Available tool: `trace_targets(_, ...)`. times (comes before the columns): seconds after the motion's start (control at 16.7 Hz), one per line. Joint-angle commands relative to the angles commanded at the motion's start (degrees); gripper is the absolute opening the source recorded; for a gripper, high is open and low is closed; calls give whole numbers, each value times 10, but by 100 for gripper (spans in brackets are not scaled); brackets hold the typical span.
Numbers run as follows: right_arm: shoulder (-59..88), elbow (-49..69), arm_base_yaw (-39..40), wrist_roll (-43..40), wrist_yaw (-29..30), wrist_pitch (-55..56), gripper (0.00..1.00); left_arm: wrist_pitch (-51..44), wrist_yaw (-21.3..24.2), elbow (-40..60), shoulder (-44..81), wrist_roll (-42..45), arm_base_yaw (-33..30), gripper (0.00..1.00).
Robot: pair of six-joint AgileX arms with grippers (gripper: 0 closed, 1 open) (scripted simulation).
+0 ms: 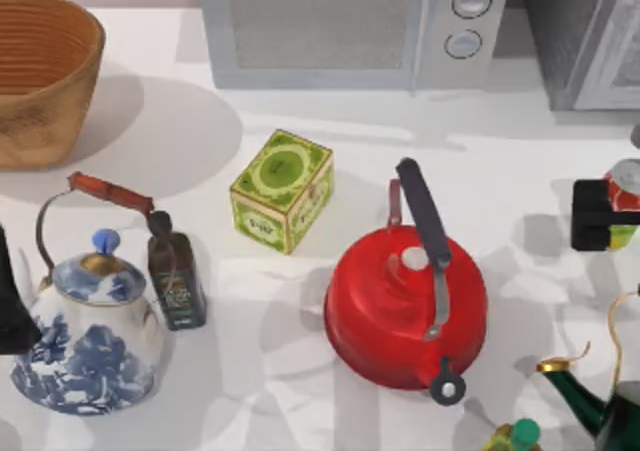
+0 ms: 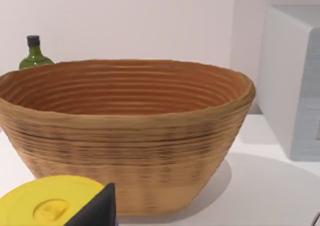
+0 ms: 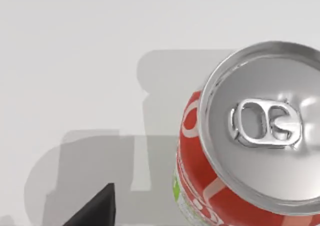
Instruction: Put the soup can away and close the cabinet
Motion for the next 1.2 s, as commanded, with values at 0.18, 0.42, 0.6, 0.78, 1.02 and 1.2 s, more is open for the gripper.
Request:
trace_targets(0.18, 44, 22, -7, -6, -5, 24, 100, 0, 0, 0, 0, 0, 0, 100)
trace_targets(0.42, 124, 41, -11, -8, -7, 83, 100, 0, 0, 0, 0, 0, 0, 100)
trace_targets(0.6, 160, 45, -11, -7, -6, 114, 100, 0, 0, 0, 0, 0, 0, 100)
trace_targets(0.78, 162, 45, -11, -7, -6, 116, 100, 0, 0, 0, 0, 0, 0, 100)
trace_targets(1.02, 162, 45, -11, -7, -6, 116, 77, 0, 0, 0, 0, 0, 0, 100)
trace_targets(1.2, 162, 45, -11, -7, -6, 116, 55, 0, 0, 0, 0, 0, 0, 100)
